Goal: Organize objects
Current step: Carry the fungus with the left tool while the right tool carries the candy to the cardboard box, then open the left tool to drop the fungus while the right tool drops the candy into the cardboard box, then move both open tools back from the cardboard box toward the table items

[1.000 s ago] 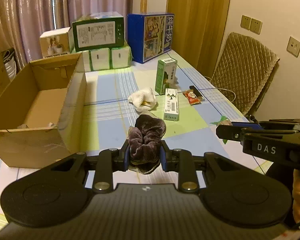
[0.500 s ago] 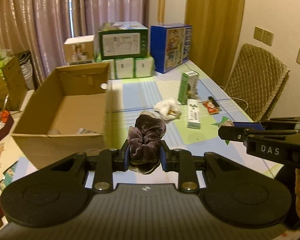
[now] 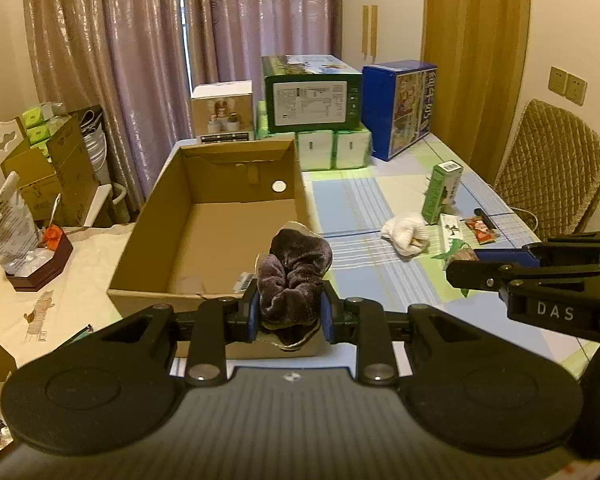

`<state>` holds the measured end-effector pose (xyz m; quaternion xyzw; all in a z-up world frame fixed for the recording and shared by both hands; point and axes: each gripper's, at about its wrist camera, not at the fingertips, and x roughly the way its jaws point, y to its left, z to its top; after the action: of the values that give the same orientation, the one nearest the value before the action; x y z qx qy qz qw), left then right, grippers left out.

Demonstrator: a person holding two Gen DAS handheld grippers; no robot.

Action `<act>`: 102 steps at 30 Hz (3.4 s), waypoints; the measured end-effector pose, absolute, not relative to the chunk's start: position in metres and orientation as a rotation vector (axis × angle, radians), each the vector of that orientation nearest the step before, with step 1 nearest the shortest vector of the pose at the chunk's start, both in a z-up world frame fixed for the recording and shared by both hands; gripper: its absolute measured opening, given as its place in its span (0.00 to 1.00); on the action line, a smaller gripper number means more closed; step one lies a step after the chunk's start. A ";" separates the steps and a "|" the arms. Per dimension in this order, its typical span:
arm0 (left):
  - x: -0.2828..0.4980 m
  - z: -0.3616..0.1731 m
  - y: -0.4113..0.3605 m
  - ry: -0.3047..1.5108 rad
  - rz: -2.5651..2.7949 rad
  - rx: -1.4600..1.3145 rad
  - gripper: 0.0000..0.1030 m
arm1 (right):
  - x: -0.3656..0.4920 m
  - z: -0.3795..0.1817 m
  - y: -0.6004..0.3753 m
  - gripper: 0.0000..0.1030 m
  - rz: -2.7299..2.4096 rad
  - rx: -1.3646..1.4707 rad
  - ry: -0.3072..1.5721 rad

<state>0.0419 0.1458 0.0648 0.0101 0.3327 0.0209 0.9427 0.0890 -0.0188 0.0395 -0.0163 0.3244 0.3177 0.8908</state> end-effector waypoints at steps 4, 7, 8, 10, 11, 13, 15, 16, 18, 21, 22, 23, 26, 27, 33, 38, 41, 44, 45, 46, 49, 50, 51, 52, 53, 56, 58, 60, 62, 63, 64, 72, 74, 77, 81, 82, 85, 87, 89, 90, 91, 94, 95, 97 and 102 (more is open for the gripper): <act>0.044 0.064 0.159 0.684 0.051 0.009 0.23 | 0.096 0.039 -0.005 0.18 0.681 -0.040 0.681; 0.050 0.062 0.170 0.693 0.046 -0.010 0.23 | 0.102 0.039 0.006 0.18 0.697 -0.042 0.689; 0.054 0.062 0.175 0.694 0.045 -0.016 0.23 | 0.105 0.039 0.010 0.18 0.702 -0.044 0.690; 0.060 0.064 0.184 0.695 0.048 -0.012 0.23 | 0.111 0.040 0.018 0.18 0.712 -0.046 0.691; 0.064 0.065 0.190 0.696 0.047 -0.015 0.23 | 0.115 0.041 0.024 0.18 0.718 -0.043 0.693; 0.074 0.067 0.201 0.700 0.046 -0.019 0.23 | 0.123 0.043 0.034 0.18 0.731 -0.040 0.695; 0.087 0.069 0.211 0.706 0.050 0.005 0.23 | 0.134 0.046 0.046 0.18 0.742 -0.040 0.697; 0.093 0.070 0.216 0.707 0.052 0.019 0.23 | 0.139 0.047 0.052 0.18 0.747 -0.038 0.698; 0.107 0.071 0.227 0.712 0.051 0.030 0.23 | 0.152 0.049 0.064 0.18 0.755 -0.031 0.700; 0.128 0.068 0.243 0.724 0.054 0.033 0.23 | 0.171 0.049 0.080 0.18 0.766 -0.015 0.705; 0.135 0.066 0.247 0.727 0.056 0.038 0.23 | 0.177 0.047 0.085 0.18 0.775 -0.005 0.709; 0.141 0.064 0.251 0.729 0.056 0.041 0.23 | 0.184 0.045 0.089 0.18 0.781 0.007 0.720; 0.162 0.053 0.264 0.745 0.054 0.029 0.23 | 0.203 0.037 0.100 0.18 0.777 0.012 0.744; 0.167 0.050 0.267 0.748 0.054 0.026 0.23 | 0.208 0.034 0.103 0.18 0.775 0.013 0.747; 0.195 0.025 0.276 0.781 0.046 0.021 0.23 | 0.230 0.021 0.111 0.18 0.760 0.029 0.764; 0.211 0.013 0.281 0.773 0.036 0.000 0.30 | 0.238 0.010 0.114 0.18 0.756 0.034 0.785; 0.214 0.014 0.286 0.763 0.049 -0.009 0.40 | 0.240 0.006 0.113 0.18 0.756 0.036 0.792; 0.213 0.015 0.291 0.762 0.060 -0.023 0.48 | 0.242 0.002 0.112 0.18 0.754 0.036 0.797; 0.212 0.015 0.292 0.763 0.060 -0.020 0.48 | 0.242 0.001 0.112 0.18 0.752 0.036 0.799; 0.211 0.015 0.292 0.764 0.062 -0.016 0.48 | 0.242 0.001 0.112 0.18 0.750 0.038 0.799; 0.208 0.016 0.295 0.758 0.069 -0.022 0.48 | 0.243 0.000 0.112 0.18 0.750 0.043 0.800; 0.206 0.017 0.296 0.754 0.071 -0.029 0.48 | 0.243 0.000 0.112 0.18 0.751 0.043 0.801; 0.204 0.018 0.297 0.749 0.073 -0.034 0.49 | 0.244 0.000 0.113 0.18 0.754 0.044 0.802; 0.202 0.020 0.298 0.745 0.077 -0.034 0.49 | 0.244 0.001 0.115 0.18 0.759 0.045 0.803; 0.200 0.021 0.299 0.741 0.082 -0.032 0.49 | 0.245 0.001 0.117 0.18 0.768 0.048 0.802; 0.193 0.027 0.301 0.725 0.092 -0.032 0.52 | 0.246 0.005 0.125 0.18 0.808 0.041 0.773; 0.188 0.030 0.302 0.719 0.108 -0.014 0.58 | 0.247 0.009 0.129 0.19 0.830 0.037 0.737; 0.183 0.033 0.301 0.707 0.118 0.005 0.58 | 0.247 0.015 0.130 0.23 0.832 0.030 0.711; 0.177 0.035 0.302 0.699 0.121 -0.007 0.63 | 0.248 0.019 0.127 0.44 0.825 0.041 0.690; 0.174 0.035 0.302 0.694 0.123 -0.016 0.64 | 0.247 0.020 0.124 0.57 0.824 0.048 0.680; 0.171 0.036 0.302 0.689 0.125 -0.024 0.65 | 0.247 0.022 0.121 0.57 0.826 0.052 0.672; 0.141 0.043 0.288 0.677 0.154 -0.034 0.71 | 0.223 0.028 0.076 0.61 0.756 0.102 0.671; 0.131 0.046 0.282 0.673 0.159 -0.038 0.74 | 0.211 0.028 0.063 0.64 0.735 0.110 0.679; 0.116 0.052 0.267 0.664 0.162 -0.032 0.80 | 0.185 0.030 0.043 0.71 0.709 0.078 0.674; 0.098 0.059 0.236 0.649 0.162 0.024 0.88 | 0.157 0.033 0.014 0.83 0.662 0.029 0.648; 0.093 0.061 0.228 0.641 0.154 0.032 0.91 | 0.152 0.035 0.007 0.84 0.648 0.021 0.646; 0.082 0.068 0.203 0.624 0.120 0.031 0.95 | 0.138 0.040 -0.018 0.90 0.614 0.030 0.654; 0.075 0.071 0.186 0.616 0.102 0.022 0.99 | 0.129 0.045 -0.035 0.95 0.595 0.045 0.652; 0.069 0.073 0.169 0.615 0.078 0.012 0.99 | 0.120 0.048 -0.052 0.98 0.571 0.060 0.646; 0.067 0.073 0.163 0.616 0.068 0.003 0.99 | 0.116 0.050 -0.061 0.98 0.561 0.068 0.644; 0.065 0.073 0.155 0.618 0.063 -0.008 0.99 | 0.112 0.051 -0.070 0.98 0.549 0.076 0.646; 0.056 0.072 0.133 0.612 0.047 -0.027 0.99 | 0.103 0.051 -0.093 0.98 0.515 0.092 0.656; 0.054 0.072 0.123 0.608 0.032 -0.033 0.99 | 0.099 0.050 -0.102 0.98 0.502 0.093 0.657; 0.049 0.071 0.109 0.606 0.012 -0.042 0.99 | 0.094 0.047 -0.120 0.98 0.467 0.100 0.662; 0.047 0.061 0.077 0.631 -0.033 -0.048 0.99 | 0.086 0.037 -0.162 0.98 0.378 0.152 0.686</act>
<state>0.0466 0.0768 0.0610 -0.0238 0.3100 -0.0164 0.9503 0.0856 -0.1625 0.0375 0.0740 0.3338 0.1840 0.9215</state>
